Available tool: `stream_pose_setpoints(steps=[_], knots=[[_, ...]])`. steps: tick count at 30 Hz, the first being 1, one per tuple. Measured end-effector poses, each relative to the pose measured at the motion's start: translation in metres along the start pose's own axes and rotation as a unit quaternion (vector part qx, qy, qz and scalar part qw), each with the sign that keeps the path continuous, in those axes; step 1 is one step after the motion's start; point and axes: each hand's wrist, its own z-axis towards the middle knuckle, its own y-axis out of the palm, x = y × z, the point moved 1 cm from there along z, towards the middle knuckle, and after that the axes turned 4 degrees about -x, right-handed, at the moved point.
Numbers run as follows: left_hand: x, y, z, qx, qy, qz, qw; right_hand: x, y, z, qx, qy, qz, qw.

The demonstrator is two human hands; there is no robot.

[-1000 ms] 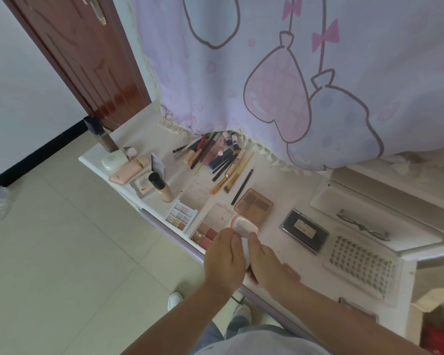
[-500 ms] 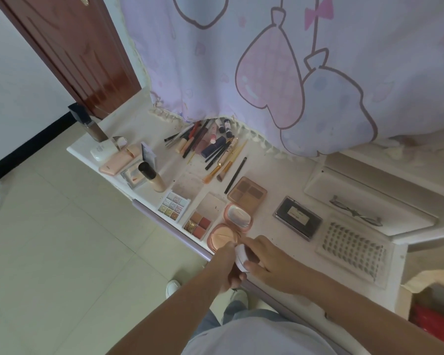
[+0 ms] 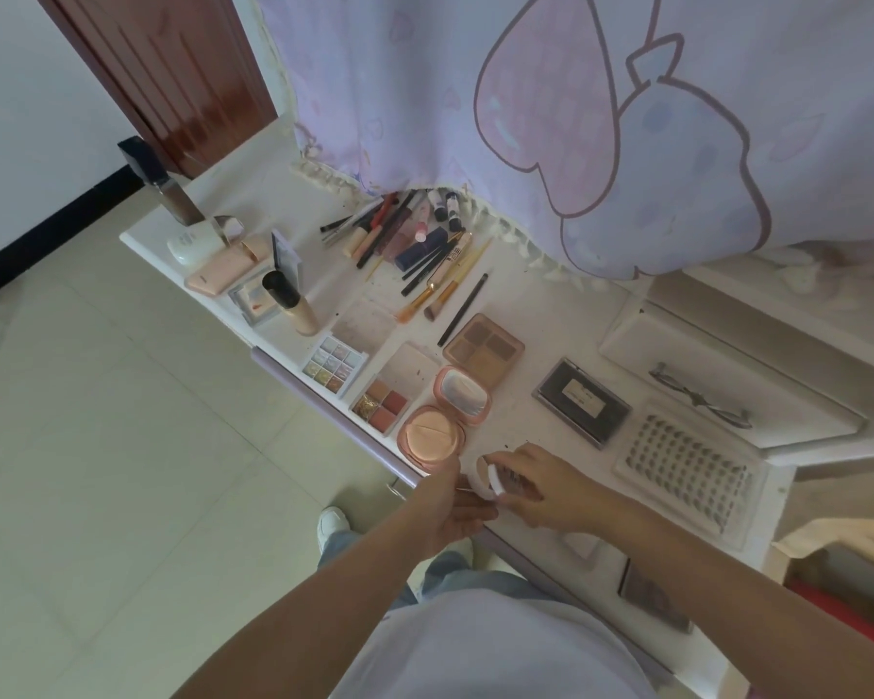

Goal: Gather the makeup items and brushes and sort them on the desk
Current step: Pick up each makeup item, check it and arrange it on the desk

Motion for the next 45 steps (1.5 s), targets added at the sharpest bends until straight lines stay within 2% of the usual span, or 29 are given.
stream_pose_setpoints(steps=[10, 13, 15, 19, 22, 26, 29, 30, 31, 33, 34, 37, 39, 41, 42, 43, 44, 45], knots=[[-0.001, -0.004, -0.002, 0.03, 0.01, 0.028, 0.999, 0.005, 0.0, 0.014, 0.003, 0.013, -0.048, 0.999], [0.001, -0.005, -0.001, 0.078, 0.011, 0.038, 0.996, 0.007, -0.001, 0.014, 0.018, 0.01, 0.009, 1.0], [0.0, -0.005, 0.0, 0.084, 0.016, 0.031, 0.996, 0.011, -0.005, 0.014, 0.048, 0.01, 0.051, 0.998], [-0.001, -0.005, -0.004, 0.094, 0.025, 0.025, 0.995, 0.022, -0.014, 0.015, 0.085, 0.029, 0.063, 0.994], [-0.001, -0.007, -0.006, 0.105, 0.04, 0.049, 0.993, 0.03, -0.014, 0.022, 0.107, 0.018, 0.006, 0.994], [-0.003, -0.012, -0.003, 0.117, 0.067, 0.15, 0.979, 0.031, -0.014, 0.03, 0.096, -0.012, -0.08, 0.992], [-0.005, -0.014, -0.004, 0.125, 0.084, 0.272, 0.95, 0.024, -0.016, 0.024, 0.07, -0.012, -0.084, 0.994], [-0.006, -0.015, -0.005, 0.13, 0.09, 0.314, 0.936, 0.023, -0.017, 0.018, 0.083, 0.0, -0.078, 0.993], [-0.007, -0.016, -0.006, 0.137, 0.099, 0.372, 0.913, 0.022, -0.016, 0.011, 0.121, 0.014, -0.093, 0.988], [-0.006, -0.016, -0.01, 0.152, 0.138, 0.503, 0.839, 0.024, -0.008, -0.003, 0.209, 0.041, -0.154, 0.965], [-0.006, -0.016, -0.013, 0.161, 0.167, 0.547, 0.805, 0.022, -0.002, -0.01, 0.213, 0.065, -0.173, 0.959], [-0.008, -0.012, -0.017, 0.172, 0.265, 0.605, 0.731, 0.018, 0.026, -0.018, 0.168, 0.14, -0.181, 0.959], [-0.01, -0.007, -0.021, 0.156, 0.327, 0.637, 0.68, 0.019, 0.039, -0.019, 0.186, 0.139, -0.146, 0.962], [-0.009, -0.005, -0.022, 0.123, 0.385, 0.649, 0.645, 0.02, 0.042, -0.019, 0.209, 0.122, -0.091, 0.966], [-0.006, -0.004, -0.023, 0.11, 0.41, 0.641, 0.64, 0.02, 0.039, -0.02, 0.221, 0.112, -0.048, 0.968], [-0.002, -0.004, -0.024, 0.09, 0.414, 0.625, 0.655, 0.018, 0.034, -0.023, 0.234, 0.105, 0.002, 0.967], [0.004, -0.002, -0.027, 0.062, 0.398, 0.603, 0.689, 0.016, 0.027, -0.026, 0.235, 0.092, 0.048, 0.966], [0.011, -0.001, -0.029, 0.015, 0.359, 0.572, 0.738, 0.011, 0.019, -0.031, 0.231, 0.068, 0.082, 0.967]])
